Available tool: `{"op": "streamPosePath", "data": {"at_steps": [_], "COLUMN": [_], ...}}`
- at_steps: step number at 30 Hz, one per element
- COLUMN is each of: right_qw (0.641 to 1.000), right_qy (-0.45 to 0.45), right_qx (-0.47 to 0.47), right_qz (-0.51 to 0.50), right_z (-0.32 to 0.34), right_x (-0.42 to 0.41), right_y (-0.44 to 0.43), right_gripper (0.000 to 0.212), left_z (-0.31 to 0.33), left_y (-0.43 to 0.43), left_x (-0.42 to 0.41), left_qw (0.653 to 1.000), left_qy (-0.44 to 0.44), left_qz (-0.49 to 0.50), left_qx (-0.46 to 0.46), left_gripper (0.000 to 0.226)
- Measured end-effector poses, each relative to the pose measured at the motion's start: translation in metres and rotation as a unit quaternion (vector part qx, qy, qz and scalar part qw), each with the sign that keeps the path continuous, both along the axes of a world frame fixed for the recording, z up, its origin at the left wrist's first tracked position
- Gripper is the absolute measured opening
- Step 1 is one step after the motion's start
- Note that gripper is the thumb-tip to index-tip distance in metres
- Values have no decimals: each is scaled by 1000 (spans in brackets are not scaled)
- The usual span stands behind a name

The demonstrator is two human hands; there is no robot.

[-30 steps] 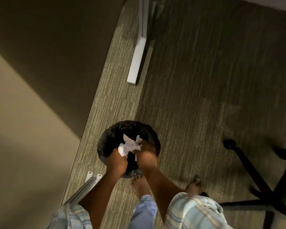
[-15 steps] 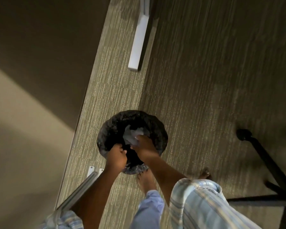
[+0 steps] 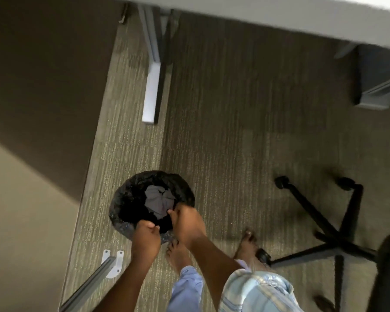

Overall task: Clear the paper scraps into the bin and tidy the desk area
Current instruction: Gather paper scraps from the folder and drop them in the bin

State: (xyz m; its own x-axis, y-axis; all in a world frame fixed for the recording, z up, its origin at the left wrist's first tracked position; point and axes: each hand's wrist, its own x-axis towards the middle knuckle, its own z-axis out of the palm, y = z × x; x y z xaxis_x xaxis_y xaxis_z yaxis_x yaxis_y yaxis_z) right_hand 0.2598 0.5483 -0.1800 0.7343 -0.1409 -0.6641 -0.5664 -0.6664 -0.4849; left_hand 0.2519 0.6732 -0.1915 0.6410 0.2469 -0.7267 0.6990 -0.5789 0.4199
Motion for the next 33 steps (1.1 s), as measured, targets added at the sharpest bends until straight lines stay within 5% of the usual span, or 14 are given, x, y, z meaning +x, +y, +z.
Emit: {"op": "streamPosePath", "data": {"at_steps": [7, 11, 23, 28, 33], "right_qw": [996, 989, 937, 901, 857], "right_qy": [-46, -79, -136, -142, -119], "right_qx": [-22, -29, -92, -138, -173], "right_qz": [-71, -123, -308, -386, -471], "right_z": [65, 99, 169, 186, 190], "right_x": [-14, -32, -103, -152, -212], "right_y": [-56, -96, -245, -313, -368], "right_gripper": [35, 34, 28, 26, 49], "left_z": [65, 99, 177, 194, 205], "left_y": [-58, -96, -233, -301, -383], "left_x": [6, 7, -18, -36, -68], "left_qw": [992, 987, 955, 923, 873], "left_qy": [-70, -65, -65, -63, -80], "left_qz": [-101, -144, -285, -377, -479], "left_qx": [8, 14, -46, -49, -46], "left_gripper": [34, 23, 37, 32, 18]}}
